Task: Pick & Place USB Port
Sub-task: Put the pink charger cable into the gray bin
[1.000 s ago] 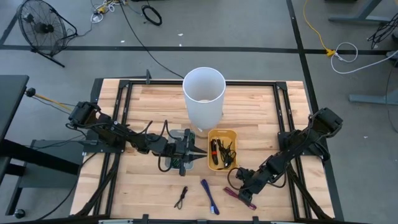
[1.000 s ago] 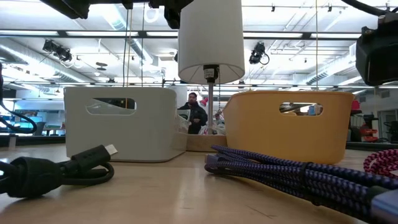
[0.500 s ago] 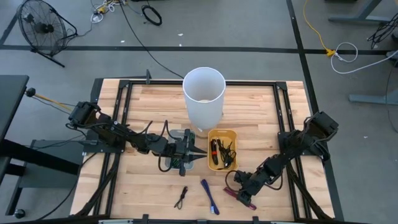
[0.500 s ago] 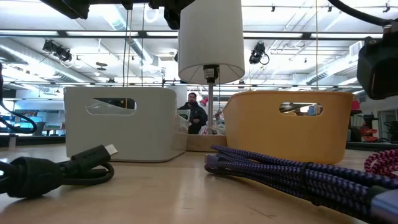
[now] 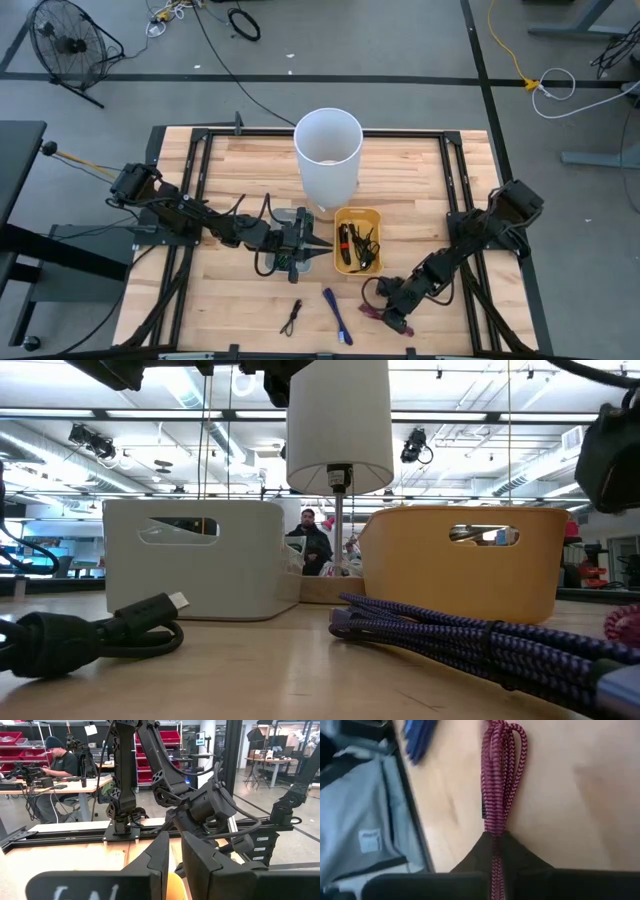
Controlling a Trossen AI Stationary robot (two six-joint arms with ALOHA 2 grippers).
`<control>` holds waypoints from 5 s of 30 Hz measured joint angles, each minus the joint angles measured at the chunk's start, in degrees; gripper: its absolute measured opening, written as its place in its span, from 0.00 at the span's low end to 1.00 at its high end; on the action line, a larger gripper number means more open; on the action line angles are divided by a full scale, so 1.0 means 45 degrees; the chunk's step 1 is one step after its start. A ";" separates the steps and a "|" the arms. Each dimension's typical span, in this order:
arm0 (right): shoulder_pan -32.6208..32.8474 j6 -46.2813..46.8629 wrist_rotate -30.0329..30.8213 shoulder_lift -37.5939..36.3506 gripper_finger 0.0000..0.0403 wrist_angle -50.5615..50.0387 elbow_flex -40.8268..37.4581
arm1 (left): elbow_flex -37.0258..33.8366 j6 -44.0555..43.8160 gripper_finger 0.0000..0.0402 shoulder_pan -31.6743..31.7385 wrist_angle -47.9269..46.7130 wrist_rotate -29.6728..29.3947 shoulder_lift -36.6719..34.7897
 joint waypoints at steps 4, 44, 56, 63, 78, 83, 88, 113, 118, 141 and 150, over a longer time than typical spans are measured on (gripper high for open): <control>-0.0243 -0.0698 -0.0478 0.0026 0.00 0.0299 0.0221 | 0.0004 0.0000 0.14 0.0001 0.0000 0.0000 0.0000; -0.1041 -0.6428 0.6798 -0.1235 0.00 -1.1572 0.8193 | 0.0000 0.0003 0.14 0.0001 0.0030 -0.0005 0.0005; 0.0187 -0.7267 1.3314 -0.4481 0.00 -0.9970 0.7034 | 0.0005 -0.0005 0.14 0.0000 0.0920 -0.0005 0.0005; 0.0050 -1.2401 1.3689 -0.5232 0.00 -0.2927 0.4968 | 0.0004 -0.0628 0.14 0.0001 0.1786 0.0001 0.0005; -0.1646 -1.5181 1.0290 -0.5178 0.00 0.1372 0.3530 | 0.0005 -0.0609 0.20 0.0001 0.1919 0.0661 0.0005; -0.2116 -1.4984 0.9446 -0.4887 0.00 0.1595 0.3530 | 0.0005 -0.0565 0.33 0.0005 0.1919 0.0661 0.0005; -0.2649 -1.4973 0.8435 -0.4368 0.00 0.2261 0.3530 | 0.0005 -0.0608 0.44 0.0004 0.2021 0.0665 0.0005; -0.3956 -1.5102 0.5628 -0.3193 0.09 0.3453 0.3530 | 0.0010 -0.0629 0.07 0.0029 0.1494 0.0510 0.0000; -0.3922 -1.5305 0.5463 -0.3301 0.15 0.3254 0.3530 | 0.0005 -0.0663 0.07 -0.0014 0.0320 0.0064 -0.0336; -0.3523 -1.4007 0.5560 -0.4956 0.13 -0.0029 0.3540 | -0.3879 -0.8401 0.07 -0.0398 -0.5431 -0.3913 -0.3007; -0.3523 -1.4015 0.5565 -0.4952 0.12 -0.0048 0.3540 | -0.4124 -1.0401 0.09 -0.0315 -0.5972 -0.3638 -0.2997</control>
